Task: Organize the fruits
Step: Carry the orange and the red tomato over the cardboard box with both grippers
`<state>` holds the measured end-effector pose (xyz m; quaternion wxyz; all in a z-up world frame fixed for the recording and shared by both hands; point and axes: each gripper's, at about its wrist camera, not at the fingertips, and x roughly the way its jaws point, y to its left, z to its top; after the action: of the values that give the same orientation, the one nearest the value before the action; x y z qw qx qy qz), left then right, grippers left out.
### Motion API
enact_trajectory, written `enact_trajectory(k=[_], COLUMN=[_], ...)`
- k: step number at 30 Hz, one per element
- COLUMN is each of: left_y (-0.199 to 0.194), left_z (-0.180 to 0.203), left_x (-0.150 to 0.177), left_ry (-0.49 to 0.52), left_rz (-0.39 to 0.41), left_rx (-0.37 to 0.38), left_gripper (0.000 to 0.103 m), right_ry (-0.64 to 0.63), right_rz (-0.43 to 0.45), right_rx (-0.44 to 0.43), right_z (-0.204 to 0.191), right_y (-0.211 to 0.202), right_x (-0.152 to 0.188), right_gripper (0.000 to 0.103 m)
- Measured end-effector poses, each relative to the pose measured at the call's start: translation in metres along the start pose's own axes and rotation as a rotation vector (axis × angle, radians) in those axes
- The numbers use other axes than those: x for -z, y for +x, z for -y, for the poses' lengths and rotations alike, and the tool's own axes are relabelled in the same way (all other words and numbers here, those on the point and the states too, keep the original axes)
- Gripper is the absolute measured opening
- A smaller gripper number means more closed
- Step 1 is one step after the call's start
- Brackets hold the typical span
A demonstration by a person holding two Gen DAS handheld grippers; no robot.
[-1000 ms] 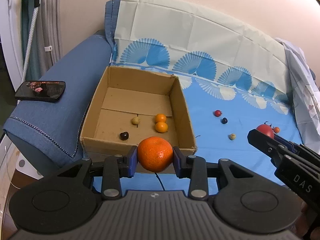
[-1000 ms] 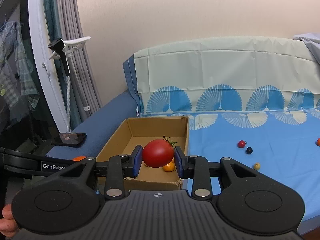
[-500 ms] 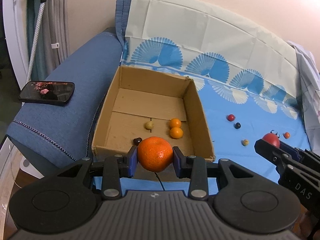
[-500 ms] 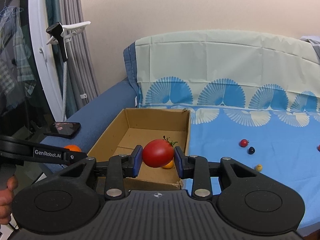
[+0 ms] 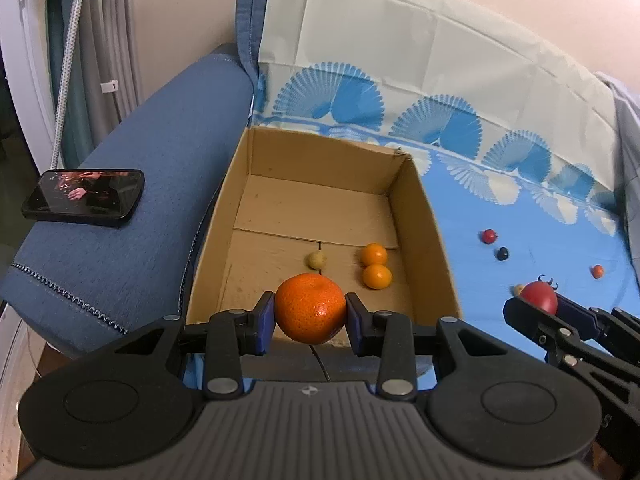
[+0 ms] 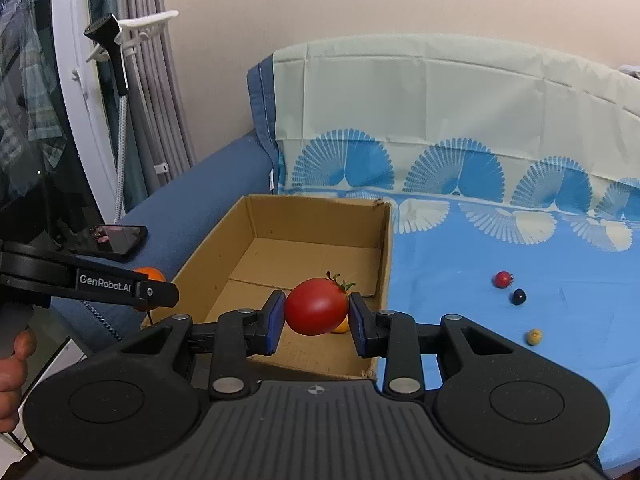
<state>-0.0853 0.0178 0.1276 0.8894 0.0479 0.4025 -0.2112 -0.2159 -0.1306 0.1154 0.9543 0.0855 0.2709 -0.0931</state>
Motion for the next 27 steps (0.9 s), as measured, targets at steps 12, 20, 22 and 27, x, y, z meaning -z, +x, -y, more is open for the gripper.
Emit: enact_trajectory(k=[12, 20, 22, 27], left_y=[0.069, 0.117, 0.131, 0.159], left_z=[-0.013, -0.014, -0.013, -0.014], left_x=[-0.034, -0.041, -0.041, -0.037], left_ry=[-0.019, -0.002, 0.001, 0.013], left_rz=[-0.043, -0.098, -0.118, -0.162], left_rx=[-0.037, -0.058, -0.065, -0.077], left_gripper=[0.041, 0.041, 0.041, 0.041], right_ry=[-0.021, -0.03, -0.029, -0.037], right_rz=[-0.077, -0.132, -0.153, -0.197], right_rx=[-0.017, 0.003, 0.006, 0.01], right_z=[-0.002, 0.005, 0.007, 0.008], right_y=[0.078, 0.129, 0.139, 0.159], right_x=[-0.006, -0.003, 0.0, 0.008], right_gripper=[0.035, 0.035, 0.035, 0.035])
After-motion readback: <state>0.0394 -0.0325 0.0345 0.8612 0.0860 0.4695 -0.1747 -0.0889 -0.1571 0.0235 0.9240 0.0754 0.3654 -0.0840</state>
